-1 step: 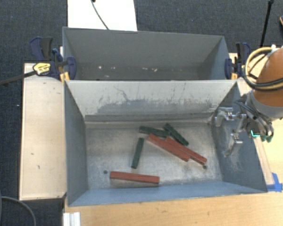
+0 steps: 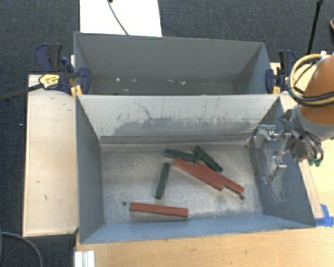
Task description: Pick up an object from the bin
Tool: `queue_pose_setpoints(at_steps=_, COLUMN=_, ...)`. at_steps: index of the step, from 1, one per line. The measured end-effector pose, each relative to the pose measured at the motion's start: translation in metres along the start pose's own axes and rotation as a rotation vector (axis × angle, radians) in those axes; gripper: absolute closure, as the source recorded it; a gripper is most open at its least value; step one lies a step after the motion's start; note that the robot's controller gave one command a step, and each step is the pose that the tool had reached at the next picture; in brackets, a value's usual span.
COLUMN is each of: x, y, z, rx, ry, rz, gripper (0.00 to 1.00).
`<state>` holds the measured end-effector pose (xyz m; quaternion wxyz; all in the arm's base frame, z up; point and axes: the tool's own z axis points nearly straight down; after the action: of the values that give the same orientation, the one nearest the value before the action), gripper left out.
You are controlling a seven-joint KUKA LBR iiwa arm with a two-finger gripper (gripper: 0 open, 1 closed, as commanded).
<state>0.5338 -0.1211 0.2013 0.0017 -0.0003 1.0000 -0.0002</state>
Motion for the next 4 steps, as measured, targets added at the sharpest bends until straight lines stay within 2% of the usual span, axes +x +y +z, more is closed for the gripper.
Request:
queue_pose_setpoints(at_steps=1, x=-0.008, y=0.046, z=0.033, rx=0.001, ry=-0.004, rz=0.153, gripper=0.00)
queue_pose_setpoints(at_steps=2, x=-0.016, y=0.080, z=0.068, rx=-0.001, ry=0.002, rz=0.099, gripper=0.00)
queue_pose_setpoints(at_steps=3, x=-0.005, y=0.103, z=0.048, rx=0.000, ry=0.001, rz=0.370, gripper=0.00)
queue_pose_setpoints(at_steps=4, x=-0.022, y=0.123, z=0.112, rx=-0.002, ry=-0.004, rz=0.285, gripper=0.00)
